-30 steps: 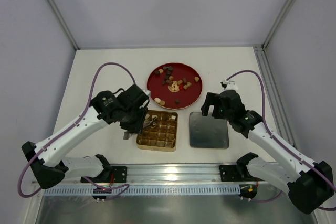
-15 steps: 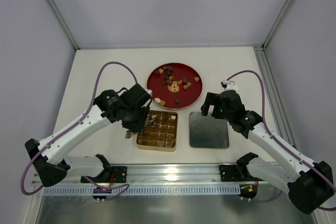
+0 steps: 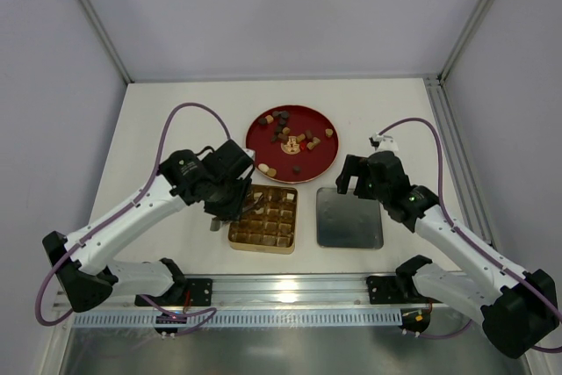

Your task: Pack the chocolate

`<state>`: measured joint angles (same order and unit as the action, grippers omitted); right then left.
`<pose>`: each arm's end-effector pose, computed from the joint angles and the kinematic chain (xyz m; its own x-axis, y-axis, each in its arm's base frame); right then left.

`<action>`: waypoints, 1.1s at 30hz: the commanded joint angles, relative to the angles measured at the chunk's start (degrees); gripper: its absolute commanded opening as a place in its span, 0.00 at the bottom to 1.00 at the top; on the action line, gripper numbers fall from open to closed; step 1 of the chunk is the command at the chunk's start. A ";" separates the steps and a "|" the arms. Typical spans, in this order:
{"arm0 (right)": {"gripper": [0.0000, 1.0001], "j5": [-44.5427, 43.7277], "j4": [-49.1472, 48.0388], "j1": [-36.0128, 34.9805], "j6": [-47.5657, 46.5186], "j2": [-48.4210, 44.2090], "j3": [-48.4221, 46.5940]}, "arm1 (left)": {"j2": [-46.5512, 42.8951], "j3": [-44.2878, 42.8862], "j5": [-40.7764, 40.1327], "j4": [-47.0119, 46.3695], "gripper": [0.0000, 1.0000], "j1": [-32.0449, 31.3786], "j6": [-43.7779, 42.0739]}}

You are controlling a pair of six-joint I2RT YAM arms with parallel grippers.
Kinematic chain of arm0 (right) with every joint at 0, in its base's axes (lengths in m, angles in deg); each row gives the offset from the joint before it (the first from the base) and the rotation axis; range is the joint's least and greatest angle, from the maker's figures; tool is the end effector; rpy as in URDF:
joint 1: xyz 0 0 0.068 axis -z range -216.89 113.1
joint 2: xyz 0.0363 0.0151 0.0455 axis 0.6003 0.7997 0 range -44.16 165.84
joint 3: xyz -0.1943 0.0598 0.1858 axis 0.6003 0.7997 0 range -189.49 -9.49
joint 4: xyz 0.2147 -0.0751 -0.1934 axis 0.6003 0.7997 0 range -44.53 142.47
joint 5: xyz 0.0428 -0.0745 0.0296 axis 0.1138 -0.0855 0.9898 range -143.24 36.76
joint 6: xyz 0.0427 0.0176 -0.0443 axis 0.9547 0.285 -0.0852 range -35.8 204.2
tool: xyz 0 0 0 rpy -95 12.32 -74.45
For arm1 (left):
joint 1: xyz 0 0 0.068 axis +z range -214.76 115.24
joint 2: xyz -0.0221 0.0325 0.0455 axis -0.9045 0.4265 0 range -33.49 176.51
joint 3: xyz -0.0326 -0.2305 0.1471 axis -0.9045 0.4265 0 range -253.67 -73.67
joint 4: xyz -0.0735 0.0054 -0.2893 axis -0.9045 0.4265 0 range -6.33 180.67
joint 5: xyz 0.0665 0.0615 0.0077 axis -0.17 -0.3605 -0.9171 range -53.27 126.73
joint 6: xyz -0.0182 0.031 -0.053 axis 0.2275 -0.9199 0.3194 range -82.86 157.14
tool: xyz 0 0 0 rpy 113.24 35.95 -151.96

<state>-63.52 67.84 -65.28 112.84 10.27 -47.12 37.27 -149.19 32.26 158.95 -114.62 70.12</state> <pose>0.2237 0.1108 0.2282 -0.6536 0.1828 -0.7344 -0.0373 0.9614 0.2725 0.1650 -0.1898 0.3324 -0.9155 0.2441 -0.3198 0.2947 0.9481 -0.1198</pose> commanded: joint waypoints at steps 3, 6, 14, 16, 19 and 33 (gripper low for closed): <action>1.00 -0.09 -2.16 0.17 0.10 0.15 -0.08 | -0.36 -4.62 -0.80 -0.05 0.39 -0.23 -0.19; 1.00 0.09 -1.81 0.17 -0.17 0.32 -0.78 | 0.16 -8.83 -2.03 0.91 0.41 -0.06 -0.80; 1.00 2.81 -0.14 0.08 -2.27 1.20 -3.85 | 5.96 -16.31 -2.04 -1.89 0.41 13.20 -5.72; 1.00 4.04 -0.05 0.08 -2.98 1.37 -4.29 | 7.89 -17.80 -2.21 -4.70 0.41 17.15 -6.69; 1.00 5.53 0.57 0.17 -3.86 1.46 -5.09 | 12.02 -18.95 -3.79 -9.18 0.41 23.22 -7.22; 1.00 6.33 0.39 0.17 -3.86 -0.64 -3.60 | 31.80 -17.03 -3.27 -29.66 0.43 43.53 -13.37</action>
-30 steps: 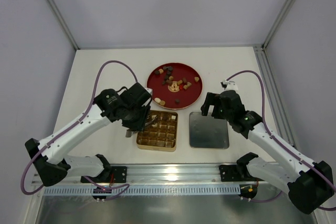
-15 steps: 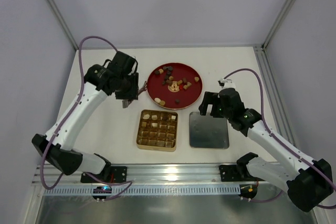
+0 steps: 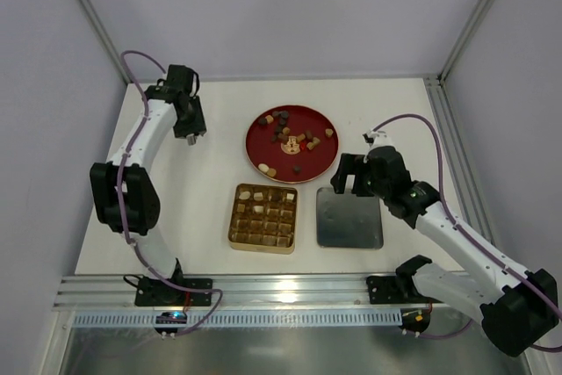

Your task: Pack the chocolate

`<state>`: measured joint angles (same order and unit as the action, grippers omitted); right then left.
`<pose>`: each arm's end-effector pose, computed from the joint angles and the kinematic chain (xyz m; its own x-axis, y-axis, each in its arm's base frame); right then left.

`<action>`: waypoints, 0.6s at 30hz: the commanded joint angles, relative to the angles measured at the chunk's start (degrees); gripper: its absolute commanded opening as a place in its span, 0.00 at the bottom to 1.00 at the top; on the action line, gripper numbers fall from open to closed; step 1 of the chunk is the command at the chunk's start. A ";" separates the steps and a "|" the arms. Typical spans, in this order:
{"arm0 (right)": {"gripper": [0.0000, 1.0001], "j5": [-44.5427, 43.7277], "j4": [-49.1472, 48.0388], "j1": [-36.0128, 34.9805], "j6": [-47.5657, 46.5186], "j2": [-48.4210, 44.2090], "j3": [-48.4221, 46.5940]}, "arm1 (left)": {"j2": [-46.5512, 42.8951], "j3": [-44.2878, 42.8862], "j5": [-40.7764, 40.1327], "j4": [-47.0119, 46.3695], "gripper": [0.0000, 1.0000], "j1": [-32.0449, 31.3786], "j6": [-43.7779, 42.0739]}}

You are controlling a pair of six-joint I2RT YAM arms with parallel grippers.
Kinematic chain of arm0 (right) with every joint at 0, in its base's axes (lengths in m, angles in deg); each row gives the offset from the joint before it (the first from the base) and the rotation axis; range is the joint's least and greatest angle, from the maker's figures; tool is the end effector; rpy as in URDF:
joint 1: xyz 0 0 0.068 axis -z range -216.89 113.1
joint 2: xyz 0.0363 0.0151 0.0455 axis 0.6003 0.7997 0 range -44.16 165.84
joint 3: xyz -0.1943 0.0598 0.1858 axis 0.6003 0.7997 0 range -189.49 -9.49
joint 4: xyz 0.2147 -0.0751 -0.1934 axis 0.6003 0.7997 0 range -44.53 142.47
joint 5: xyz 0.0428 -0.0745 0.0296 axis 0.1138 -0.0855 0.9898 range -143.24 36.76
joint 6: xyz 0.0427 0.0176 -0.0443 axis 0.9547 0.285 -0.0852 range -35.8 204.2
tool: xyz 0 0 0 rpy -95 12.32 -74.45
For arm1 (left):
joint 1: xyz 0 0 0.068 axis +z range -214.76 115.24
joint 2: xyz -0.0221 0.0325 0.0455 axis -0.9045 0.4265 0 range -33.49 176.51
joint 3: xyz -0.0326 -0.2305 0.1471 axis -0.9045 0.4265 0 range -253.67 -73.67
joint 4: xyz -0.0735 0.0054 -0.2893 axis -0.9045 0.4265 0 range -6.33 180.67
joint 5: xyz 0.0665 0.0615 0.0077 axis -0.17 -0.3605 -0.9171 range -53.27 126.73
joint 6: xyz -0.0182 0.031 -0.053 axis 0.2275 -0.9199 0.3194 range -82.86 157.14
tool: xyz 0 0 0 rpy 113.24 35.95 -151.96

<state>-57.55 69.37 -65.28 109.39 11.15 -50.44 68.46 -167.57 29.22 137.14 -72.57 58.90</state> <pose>0.2264 0.1181 0.2440 -0.6727 0.1188 -0.7303 -0.1501 0.9446 0.2919 0.4206 -0.0513 0.2858 -0.8359 -0.2561 -0.4855 -0.2549 0.9644 -0.0700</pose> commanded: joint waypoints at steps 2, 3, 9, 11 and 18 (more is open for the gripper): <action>1.00 0.27 -1.31 0.08 -0.23 -1.61 -0.01 | 2.54 2.85 0.47 -10.22 0.46 3.24 -1.98; 1.00 0.10 -1.23 0.17 -0.23 -1.61 0.08 | 2.90 3.46 0.22 -10.93 0.47 3.77 -1.81; 1.00 -0.60 -1.05 0.17 -0.14 -2.05 0.96 | 5.62 7.42 0.39 -14.62 0.53 4.74 -2.16; 1.00 -0.69 -0.96 0.17 -0.14 -2.13 1.13 | 7.03 7.95 0.56 -14.89 0.56 4.91 -2.33; 1.00 -1.57 -0.70 0.17 0.12 -3.01 2.19 | 10.63 8.65 0.74 -15.50 0.63 5.35 -2.77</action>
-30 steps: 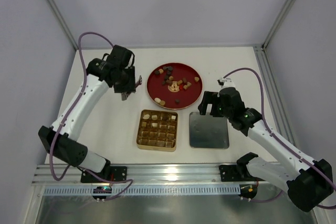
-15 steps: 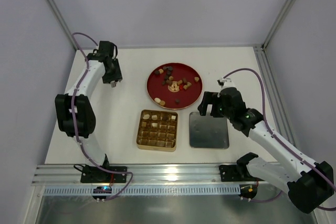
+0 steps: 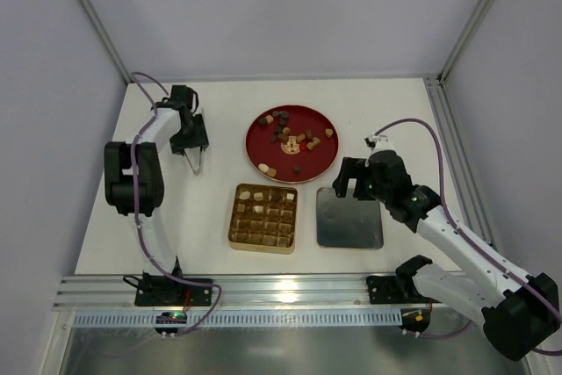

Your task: Pack the chocolate

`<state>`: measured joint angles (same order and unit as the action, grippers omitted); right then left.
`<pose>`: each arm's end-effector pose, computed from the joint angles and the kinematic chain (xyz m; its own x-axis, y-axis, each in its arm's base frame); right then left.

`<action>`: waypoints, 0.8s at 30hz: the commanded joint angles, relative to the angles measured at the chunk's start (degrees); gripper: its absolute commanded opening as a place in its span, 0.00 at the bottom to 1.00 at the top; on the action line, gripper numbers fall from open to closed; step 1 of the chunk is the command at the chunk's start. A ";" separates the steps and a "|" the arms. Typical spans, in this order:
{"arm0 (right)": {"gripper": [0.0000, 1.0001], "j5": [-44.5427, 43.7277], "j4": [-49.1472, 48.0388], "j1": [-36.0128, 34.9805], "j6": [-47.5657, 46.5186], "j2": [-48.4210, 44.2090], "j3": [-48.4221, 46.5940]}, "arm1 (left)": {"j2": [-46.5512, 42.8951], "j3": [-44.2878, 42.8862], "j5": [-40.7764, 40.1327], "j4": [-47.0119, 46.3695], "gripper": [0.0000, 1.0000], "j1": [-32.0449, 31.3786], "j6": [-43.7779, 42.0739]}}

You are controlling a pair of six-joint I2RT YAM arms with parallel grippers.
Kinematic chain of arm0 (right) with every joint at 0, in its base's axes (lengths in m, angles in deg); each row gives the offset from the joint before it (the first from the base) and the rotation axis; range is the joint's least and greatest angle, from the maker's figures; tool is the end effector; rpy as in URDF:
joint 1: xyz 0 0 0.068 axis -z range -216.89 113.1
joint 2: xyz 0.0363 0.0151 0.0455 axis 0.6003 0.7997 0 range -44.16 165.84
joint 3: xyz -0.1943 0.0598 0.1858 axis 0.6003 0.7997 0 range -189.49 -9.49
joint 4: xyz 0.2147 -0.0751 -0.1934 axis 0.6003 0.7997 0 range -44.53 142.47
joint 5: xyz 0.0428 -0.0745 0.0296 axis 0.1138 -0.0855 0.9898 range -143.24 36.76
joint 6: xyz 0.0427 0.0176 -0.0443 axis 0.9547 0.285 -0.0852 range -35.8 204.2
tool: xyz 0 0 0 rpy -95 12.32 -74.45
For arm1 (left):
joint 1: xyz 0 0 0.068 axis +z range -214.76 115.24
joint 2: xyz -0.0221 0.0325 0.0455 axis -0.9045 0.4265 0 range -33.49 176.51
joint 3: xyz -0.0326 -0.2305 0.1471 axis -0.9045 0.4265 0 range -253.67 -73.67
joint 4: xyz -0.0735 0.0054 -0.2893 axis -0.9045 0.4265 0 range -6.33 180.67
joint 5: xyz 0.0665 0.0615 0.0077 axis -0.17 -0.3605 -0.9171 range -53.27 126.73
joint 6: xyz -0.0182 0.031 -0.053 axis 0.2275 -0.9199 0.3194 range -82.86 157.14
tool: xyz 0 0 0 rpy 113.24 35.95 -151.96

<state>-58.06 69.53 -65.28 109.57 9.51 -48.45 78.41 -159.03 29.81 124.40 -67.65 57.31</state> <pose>0.2205 0.1144 0.2370 -0.6761 0.1199 -0.7270 -0.1398 0.9479 0.2863 0.4478 -0.0167 0.1740 -0.8659 -0.2988 -0.4011 -0.3141 0.9490 -0.0288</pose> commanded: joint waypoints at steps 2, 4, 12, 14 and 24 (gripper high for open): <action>1.00 -0.98 -1.03 0.26 0.04 -1.37 0.64 | 1.04 0.37 -0.37 -2.85 0.66 0.52 -1.18; 1.00 -0.98 -1.20 0.17 0.12 -1.46 0.90 | 1.22 0.81 -0.29 -3.29 0.71 0.52 -1.27; 1.00 -1.16 -1.46 0.17 0.21 -1.37 1.87 | 1.48 1.69 -0.64 -3.82 0.80 0.52 -1.97; 1.00 -1.16 -1.47 0.17 0.21 -1.29 2.13 | 0.52 1.60 -0.90 -3.73 0.82 0.61 -2.14; 1.00 -2.56 -0.59 0.34 -0.40 -1.20 1.43 | -4.14 -3.84 -0.73 1.36 0.85 0.52 -2.41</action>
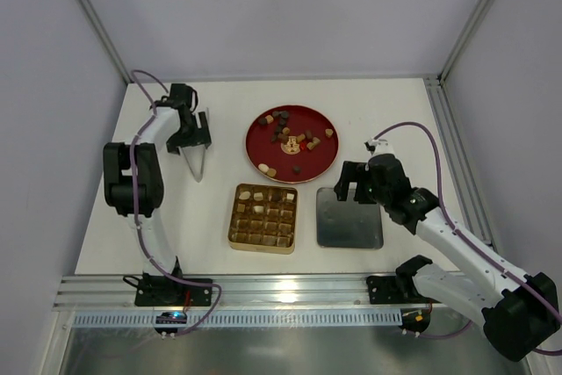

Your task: Pack the chocolate

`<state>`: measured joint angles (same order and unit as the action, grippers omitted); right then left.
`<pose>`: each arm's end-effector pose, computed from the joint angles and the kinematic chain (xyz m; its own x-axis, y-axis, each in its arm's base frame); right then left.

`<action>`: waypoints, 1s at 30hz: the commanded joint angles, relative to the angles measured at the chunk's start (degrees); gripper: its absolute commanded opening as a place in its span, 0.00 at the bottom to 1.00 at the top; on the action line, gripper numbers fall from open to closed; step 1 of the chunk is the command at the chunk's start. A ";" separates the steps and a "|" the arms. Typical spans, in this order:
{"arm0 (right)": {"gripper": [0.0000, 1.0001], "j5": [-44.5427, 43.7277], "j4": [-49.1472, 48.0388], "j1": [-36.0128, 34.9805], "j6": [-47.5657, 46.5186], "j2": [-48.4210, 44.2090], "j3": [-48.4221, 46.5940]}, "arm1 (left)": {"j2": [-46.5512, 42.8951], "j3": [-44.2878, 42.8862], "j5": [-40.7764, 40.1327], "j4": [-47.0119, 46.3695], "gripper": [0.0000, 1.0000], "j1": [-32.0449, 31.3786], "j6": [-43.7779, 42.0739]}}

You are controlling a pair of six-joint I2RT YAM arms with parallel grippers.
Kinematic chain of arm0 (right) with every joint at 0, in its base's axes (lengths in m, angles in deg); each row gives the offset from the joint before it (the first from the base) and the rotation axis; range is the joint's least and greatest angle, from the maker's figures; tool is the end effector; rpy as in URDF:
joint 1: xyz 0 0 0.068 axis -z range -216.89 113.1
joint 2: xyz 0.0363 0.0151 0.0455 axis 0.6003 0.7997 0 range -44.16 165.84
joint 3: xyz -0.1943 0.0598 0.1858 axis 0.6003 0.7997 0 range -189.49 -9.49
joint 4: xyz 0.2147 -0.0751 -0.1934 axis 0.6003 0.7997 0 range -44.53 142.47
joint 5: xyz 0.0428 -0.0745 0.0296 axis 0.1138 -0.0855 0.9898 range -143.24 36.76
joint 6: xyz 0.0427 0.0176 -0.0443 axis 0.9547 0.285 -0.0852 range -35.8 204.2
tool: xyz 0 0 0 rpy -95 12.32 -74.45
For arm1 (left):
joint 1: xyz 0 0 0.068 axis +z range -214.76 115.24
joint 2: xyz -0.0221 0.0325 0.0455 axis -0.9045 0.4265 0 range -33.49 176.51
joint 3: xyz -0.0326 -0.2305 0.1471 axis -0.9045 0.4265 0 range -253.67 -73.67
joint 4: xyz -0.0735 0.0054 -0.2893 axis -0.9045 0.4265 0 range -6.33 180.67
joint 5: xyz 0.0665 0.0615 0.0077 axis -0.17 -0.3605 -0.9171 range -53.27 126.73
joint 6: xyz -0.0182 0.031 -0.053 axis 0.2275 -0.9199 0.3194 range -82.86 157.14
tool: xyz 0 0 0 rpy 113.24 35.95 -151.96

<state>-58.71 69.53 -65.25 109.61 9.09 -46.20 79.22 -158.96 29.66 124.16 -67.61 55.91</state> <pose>0.2166 0.1116 0.2236 -0.6929 0.1113 -0.7124 -0.1237 0.9550 0.2696 0.4489 -0.0164 0.1678 -0.8773 -0.2758 -0.3928 -0.2946 0.9555 -0.0129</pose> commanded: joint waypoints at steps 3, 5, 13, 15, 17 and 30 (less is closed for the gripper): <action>1.00 -1.73 0.11 1.02 -0.53 -1.22 -1.26 | -7.14 -5.05 0.21 2.92 0.85 0.48 -0.57; 1.00 -0.68 0.47 1.90 -0.80 -1.14 -1.43 | -8.81 -5.49 1.35 3.28 0.85 0.39 0.04; 0.81 1.61 2.84 2.52 -0.71 2.55 -3.63 | -16.09 -4.71 6.62 6.97 0.84 -1.71 1.98; 0.76 2.83 2.06 2.26 0.25 4.57 -4.42 | -18.30 -3.65 10.20 7.93 0.83 -2.94 3.03; 0.66 3.02 1.44 1.73 0.95 8.78 -5.21 | -21.90 -2.08 11.55 8.37 0.83 -5.57 3.47; 0.37 -5.94 2.66 -10.31 10.53 37.53 -21.72 | -46.07 11.64 21.92 5.83 0.80 -17.79 10.94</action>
<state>-60.55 71.62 -74.06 116.69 43.87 -62.73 37.49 -148.54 46.56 131.46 -83.19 63.82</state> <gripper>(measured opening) 0.383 0.798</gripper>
